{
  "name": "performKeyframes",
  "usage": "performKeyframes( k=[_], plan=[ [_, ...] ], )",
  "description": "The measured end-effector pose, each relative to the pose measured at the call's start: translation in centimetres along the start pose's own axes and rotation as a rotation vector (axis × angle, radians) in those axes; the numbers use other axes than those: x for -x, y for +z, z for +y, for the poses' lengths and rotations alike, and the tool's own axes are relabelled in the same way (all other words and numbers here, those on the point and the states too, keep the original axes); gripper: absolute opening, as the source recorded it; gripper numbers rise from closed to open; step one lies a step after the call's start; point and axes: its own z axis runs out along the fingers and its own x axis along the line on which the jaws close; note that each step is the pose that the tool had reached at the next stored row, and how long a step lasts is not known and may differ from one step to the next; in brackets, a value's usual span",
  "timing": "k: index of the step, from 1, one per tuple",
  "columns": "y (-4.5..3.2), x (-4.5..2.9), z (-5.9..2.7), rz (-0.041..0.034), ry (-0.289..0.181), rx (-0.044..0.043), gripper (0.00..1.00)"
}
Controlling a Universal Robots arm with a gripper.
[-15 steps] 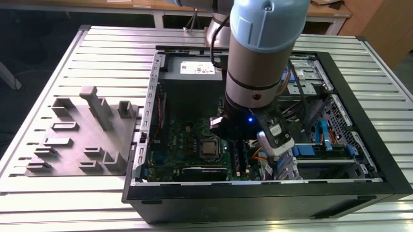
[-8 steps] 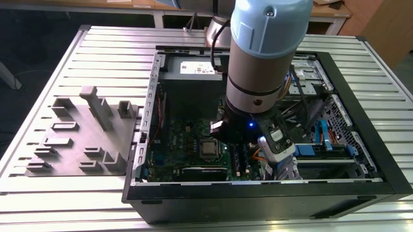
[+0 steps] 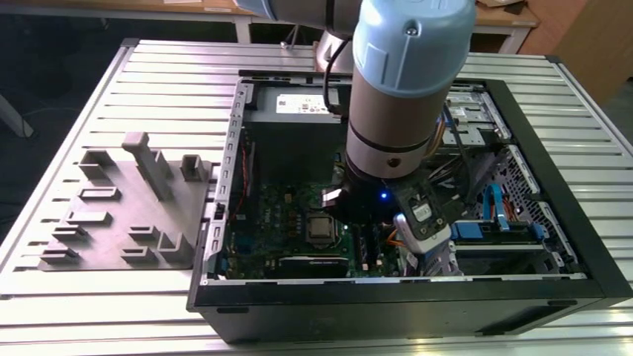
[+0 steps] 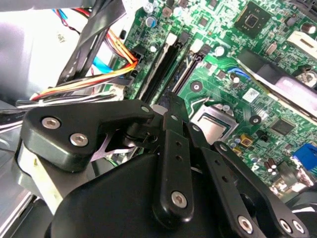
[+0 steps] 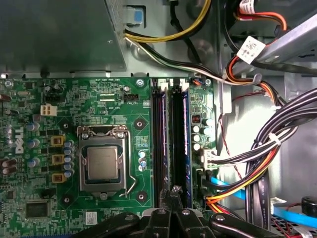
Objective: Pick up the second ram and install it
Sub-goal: 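Press down the second ram until it locks into place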
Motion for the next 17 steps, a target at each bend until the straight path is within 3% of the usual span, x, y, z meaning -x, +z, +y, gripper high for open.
performKeyframes(
  k=[17],
  plan=[
    [1.11,-0.02,-0.06,0.0001,0.002,-0.0003,0.07]
  ],
)
